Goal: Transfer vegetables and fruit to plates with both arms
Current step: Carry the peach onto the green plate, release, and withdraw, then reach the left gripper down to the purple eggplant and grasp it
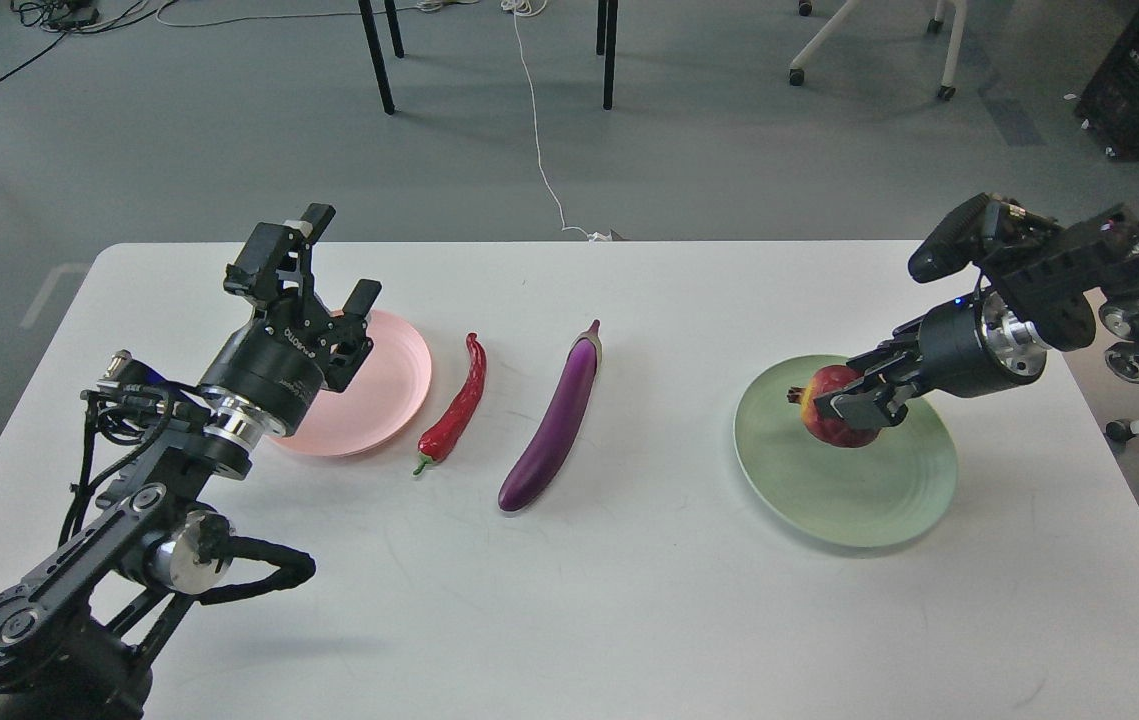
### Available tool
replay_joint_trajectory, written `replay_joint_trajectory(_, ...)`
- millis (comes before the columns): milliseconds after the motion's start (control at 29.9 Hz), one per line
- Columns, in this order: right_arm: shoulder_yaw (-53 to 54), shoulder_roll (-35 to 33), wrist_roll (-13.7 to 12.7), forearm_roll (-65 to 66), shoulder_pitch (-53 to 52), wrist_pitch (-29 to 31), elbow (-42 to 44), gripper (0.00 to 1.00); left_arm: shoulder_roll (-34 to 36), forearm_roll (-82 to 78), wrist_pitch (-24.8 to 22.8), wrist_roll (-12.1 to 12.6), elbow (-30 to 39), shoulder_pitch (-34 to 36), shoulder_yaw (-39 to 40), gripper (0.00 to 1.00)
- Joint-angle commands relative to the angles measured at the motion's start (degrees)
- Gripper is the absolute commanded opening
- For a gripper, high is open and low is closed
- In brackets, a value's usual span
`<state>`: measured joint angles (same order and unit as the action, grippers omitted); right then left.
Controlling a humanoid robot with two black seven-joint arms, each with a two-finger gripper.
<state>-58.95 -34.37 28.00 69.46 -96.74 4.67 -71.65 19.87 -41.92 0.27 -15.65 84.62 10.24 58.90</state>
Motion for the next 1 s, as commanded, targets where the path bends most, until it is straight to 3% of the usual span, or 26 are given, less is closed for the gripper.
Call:
replay_joint_trajectory(0,0.33,-1.22,0.00,0.24,2.60,-0.01,0.02,0.50,-0.01,0.00,-0.01,0.01,0.02,0.04,-0.02,0.98)
replay_joint_trajectory(167,1.29,-1.22,0.00,-0.03,3.05,-0.01,0.02,0.68,-0.01,0.00,-0.01,0.01,0.11,0.04,-0.02,0.98)
replay_joint_trajectory(234,1.73,-1.14,0.00,-0.11,3.31,-0.01,0.02,0.91,0.08,0.00,-0.01,0.01,0.11,0.04,-0.02,0.98)
replay_joint_trajectory(268,2.17,-1.22,0.00,-0.12,3.31,-0.01,0.02,0.94,0.08,0.00,-0.01,0.01,0.11,0.04,-0.02,0.98)
replay_joint_trajectory(435,4.97,-2.53,0.00,-1.78,3.40,-0.01,-0.15,0.95,1.83,-0.53,-0.10,0.09,0.02,0.39,-0.63,0.98)
replay_joint_trajectory(569,13.40,-5.88,0.00,-13.35,6.46,0.08,-1.56,0.96,4.29,-3.08,-1.06,0.01,0.11,0.74,-0.81,0.98)
replay_joint_trajectory(837,42.13,-8.34,0.00,-46.67,29.56,0.78,-0.42,0.97,7.11,-18.34,-4.31,0.09,0.81,4.95,-3.61,0.98)
replay_joint_trajectory(971,57.16,-7.73,0.00,-61.43,41.34,6.83,3.61,0.97,7.37,-34.86,-6.68,0.01,0.90,10.66,-11.34,0.98)
